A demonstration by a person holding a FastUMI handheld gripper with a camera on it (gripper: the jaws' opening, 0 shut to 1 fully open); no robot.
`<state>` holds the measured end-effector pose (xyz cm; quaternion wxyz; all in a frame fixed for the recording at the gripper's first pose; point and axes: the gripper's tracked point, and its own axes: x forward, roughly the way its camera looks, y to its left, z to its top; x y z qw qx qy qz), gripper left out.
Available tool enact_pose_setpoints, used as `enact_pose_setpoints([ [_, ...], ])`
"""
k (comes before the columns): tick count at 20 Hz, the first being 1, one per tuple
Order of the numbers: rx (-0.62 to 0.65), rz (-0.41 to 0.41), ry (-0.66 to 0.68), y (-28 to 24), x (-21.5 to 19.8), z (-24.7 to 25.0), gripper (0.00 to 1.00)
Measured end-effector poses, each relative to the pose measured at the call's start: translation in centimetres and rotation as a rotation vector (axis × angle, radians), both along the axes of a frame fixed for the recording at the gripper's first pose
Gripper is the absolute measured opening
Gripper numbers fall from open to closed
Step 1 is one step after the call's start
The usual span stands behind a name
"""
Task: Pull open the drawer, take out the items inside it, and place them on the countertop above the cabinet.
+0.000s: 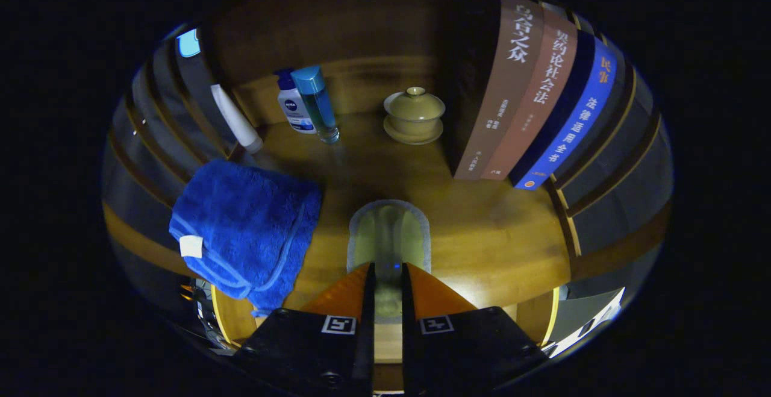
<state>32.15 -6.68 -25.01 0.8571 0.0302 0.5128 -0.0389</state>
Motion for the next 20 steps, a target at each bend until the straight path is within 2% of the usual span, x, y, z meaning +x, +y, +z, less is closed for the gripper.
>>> enact_pose_setpoints([
  [3, -0.013, -0.020, -0.013, -0.7, 1.5, -0.3, 0.23],
  [7, -0.022, 0.019, -0.008, -0.8, 1.3, 0.2, 0.26],
  [11, -0.006, 0.033, -0.048, -0.6, 0.8, -0.2, 1.00],
  [13, -0.026, 0.049, -0.074, -1.1, 0.8, 0.0, 0.99],
  [17, -0.001, 0.028, -0.128, -1.0, -0.1, 2.1, 0.98],
  [20, 0.088, 0.021, -0.224, 0.4, -0.9, 4.5, 0.98],
])
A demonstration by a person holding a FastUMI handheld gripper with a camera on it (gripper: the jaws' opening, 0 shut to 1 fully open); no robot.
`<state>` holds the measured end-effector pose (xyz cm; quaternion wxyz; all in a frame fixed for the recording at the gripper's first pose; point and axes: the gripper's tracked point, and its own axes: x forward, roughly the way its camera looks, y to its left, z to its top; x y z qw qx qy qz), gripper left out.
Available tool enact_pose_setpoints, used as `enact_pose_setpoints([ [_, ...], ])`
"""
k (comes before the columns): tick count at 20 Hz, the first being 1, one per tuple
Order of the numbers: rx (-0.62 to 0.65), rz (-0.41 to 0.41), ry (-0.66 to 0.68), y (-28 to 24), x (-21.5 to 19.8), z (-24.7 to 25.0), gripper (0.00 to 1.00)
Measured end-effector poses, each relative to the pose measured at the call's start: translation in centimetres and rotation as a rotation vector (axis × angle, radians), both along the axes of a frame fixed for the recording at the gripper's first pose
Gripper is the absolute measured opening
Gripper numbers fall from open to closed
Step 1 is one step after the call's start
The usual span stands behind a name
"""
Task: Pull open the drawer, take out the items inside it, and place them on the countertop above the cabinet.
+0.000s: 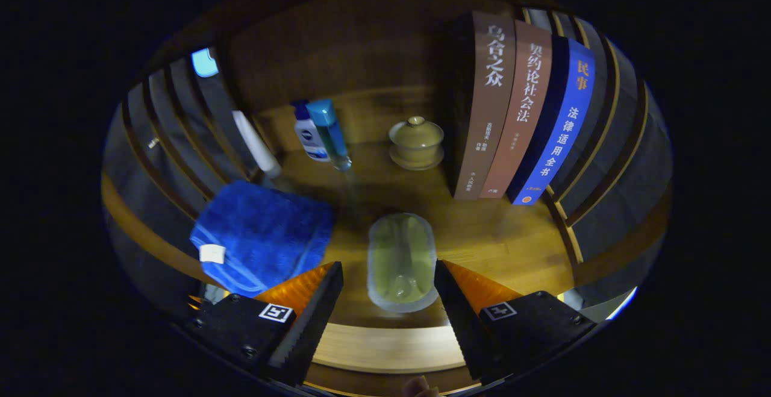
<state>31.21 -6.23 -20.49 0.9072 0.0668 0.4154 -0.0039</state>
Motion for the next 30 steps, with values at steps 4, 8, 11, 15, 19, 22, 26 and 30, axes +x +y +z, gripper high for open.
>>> enact_pose_setpoints([
  [4, 0.120, 0.034, -0.180, 2.7, -3.3, 4.0, 1.00],
  [8, 0.087, 0.035, -0.419, 2.5, -7.2, 6.9, 1.00],
  [11, 0.070, 0.037, -0.558, 3.2, -11.7, 8.2, 0.99],
  [15, 0.082, -0.077, -0.778, 1.2, -16.8, 9.9, 0.99],
  [19, 0.017, -0.100, -0.962, 0.7, -21.6, 8.2, 0.99],
  [22, -0.101, -0.065, -0.887, 0.4, -23.6, 1.6, 0.99],
  [26, -0.127, -0.070, -0.775, 0.6, -24.7, -5.4, 0.99],
  [30, -0.146, -0.031, -0.698, 1.7, -24.9, -9.8, 0.99],
])
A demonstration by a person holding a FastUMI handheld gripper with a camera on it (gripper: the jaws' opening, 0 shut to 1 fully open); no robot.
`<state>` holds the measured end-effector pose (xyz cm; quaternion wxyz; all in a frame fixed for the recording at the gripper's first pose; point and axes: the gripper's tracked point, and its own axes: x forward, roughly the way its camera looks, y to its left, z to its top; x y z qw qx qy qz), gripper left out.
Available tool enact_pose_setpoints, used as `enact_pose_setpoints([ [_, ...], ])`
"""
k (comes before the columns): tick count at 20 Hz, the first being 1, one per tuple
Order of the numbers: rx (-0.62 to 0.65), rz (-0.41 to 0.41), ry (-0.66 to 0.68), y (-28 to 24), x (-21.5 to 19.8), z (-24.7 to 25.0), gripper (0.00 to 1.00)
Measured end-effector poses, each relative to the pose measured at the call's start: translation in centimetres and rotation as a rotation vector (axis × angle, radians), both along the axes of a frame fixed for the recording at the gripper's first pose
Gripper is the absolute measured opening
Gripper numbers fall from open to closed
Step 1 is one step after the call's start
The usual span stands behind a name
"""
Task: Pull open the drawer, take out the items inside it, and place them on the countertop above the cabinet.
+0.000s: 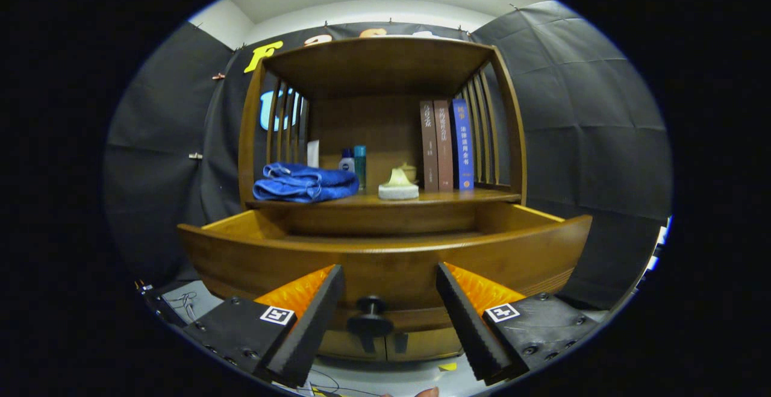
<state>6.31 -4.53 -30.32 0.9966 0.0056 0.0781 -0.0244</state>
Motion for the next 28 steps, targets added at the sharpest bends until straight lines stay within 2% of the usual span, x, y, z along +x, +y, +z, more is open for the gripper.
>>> enact_pose_setpoints([
  [3, -0.014, 0.002, 0.029, 0.4, 0.1, -1.4, 0.99],
  [13, -0.014, -0.021, 0.042, 0.7, 0.5, -1.3, 0.99],
  [28, -0.069, -0.021, 0.071, 0.3, 10.4, -2.4, 1.00],
])
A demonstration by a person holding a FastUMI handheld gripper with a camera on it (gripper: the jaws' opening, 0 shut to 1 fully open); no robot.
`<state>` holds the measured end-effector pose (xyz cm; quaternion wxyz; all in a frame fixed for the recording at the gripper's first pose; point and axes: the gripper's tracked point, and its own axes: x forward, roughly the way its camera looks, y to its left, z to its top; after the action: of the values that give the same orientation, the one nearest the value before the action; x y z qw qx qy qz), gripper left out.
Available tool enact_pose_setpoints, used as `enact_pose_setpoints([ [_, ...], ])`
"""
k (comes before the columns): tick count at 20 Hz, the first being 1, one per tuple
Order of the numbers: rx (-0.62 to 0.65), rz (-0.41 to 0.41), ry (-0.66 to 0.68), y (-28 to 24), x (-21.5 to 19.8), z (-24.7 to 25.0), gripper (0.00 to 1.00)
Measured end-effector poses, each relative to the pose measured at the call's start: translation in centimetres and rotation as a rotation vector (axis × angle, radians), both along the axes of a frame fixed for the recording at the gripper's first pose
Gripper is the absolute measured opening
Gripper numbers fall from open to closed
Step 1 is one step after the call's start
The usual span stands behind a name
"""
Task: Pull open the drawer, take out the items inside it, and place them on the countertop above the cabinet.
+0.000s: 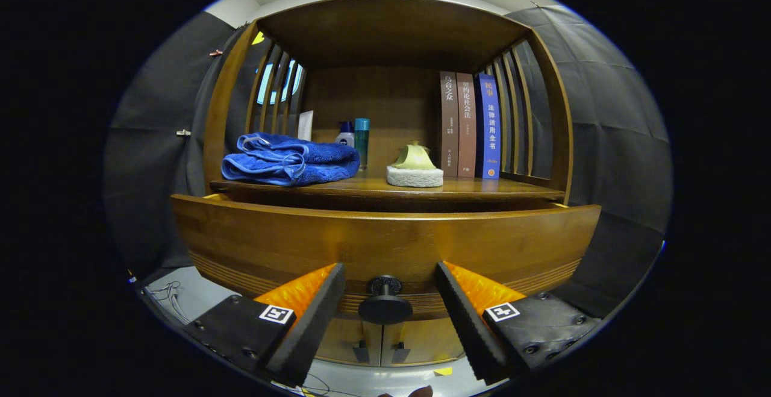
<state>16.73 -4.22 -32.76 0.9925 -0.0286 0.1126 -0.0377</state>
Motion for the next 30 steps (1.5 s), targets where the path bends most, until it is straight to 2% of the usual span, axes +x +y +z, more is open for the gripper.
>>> enact_pose_setpoints([
  [13, -0.001, -0.009, 0.033, -0.3, 5.3, -0.7, 1.00],
  [23, -0.004, 0.008, 0.068, -0.1, 4.9, -0.7, 0.99],
  [26, 0.000, 0.022, 0.046, 0.1, 3.4, 1.3, 0.99],
  [28, -0.003, 0.021, 0.002, 0.4, 2.2, 4.4, 0.99],
  [30, 0.001, 0.062, -0.026, 1.7, 0.8, 7.5, 0.99],
])
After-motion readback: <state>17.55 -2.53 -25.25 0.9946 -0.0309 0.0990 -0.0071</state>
